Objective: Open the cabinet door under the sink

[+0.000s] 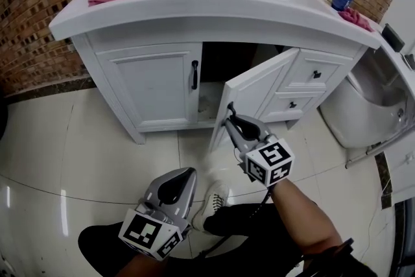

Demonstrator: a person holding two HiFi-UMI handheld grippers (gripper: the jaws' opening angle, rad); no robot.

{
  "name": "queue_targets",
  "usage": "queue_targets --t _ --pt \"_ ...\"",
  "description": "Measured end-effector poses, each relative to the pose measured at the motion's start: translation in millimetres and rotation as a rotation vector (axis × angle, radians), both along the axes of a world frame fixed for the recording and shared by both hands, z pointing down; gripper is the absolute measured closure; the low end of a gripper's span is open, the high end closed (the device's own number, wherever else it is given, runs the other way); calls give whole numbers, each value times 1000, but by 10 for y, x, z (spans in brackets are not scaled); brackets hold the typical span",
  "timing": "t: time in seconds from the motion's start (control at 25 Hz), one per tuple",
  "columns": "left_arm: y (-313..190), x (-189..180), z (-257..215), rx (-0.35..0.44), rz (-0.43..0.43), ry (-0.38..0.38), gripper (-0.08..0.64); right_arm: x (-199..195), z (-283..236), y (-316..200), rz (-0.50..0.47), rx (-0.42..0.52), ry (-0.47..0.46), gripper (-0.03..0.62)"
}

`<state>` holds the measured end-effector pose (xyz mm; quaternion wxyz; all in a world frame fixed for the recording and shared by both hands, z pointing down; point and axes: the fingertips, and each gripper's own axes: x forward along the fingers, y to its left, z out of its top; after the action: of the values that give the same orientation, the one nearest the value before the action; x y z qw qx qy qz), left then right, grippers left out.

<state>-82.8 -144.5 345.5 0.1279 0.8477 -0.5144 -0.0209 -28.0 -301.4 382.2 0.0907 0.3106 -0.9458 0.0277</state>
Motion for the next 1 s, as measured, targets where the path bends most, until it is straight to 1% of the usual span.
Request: queue_targets --t 0.16,0.44,0.72,1.0 --pt "96 62 -87 23 5 0 557 146 -10 101 7 -3 5 546" --pt "225 242 -150 33 42 -9 557 431 4 266 36 0 -4 546" --pt "367 378 -146 0 84 33 557 782 6 385 78 4 -21 546" --pt "412 543 -136 7 93 30 557 1167 11 467 142 11 -29 546"
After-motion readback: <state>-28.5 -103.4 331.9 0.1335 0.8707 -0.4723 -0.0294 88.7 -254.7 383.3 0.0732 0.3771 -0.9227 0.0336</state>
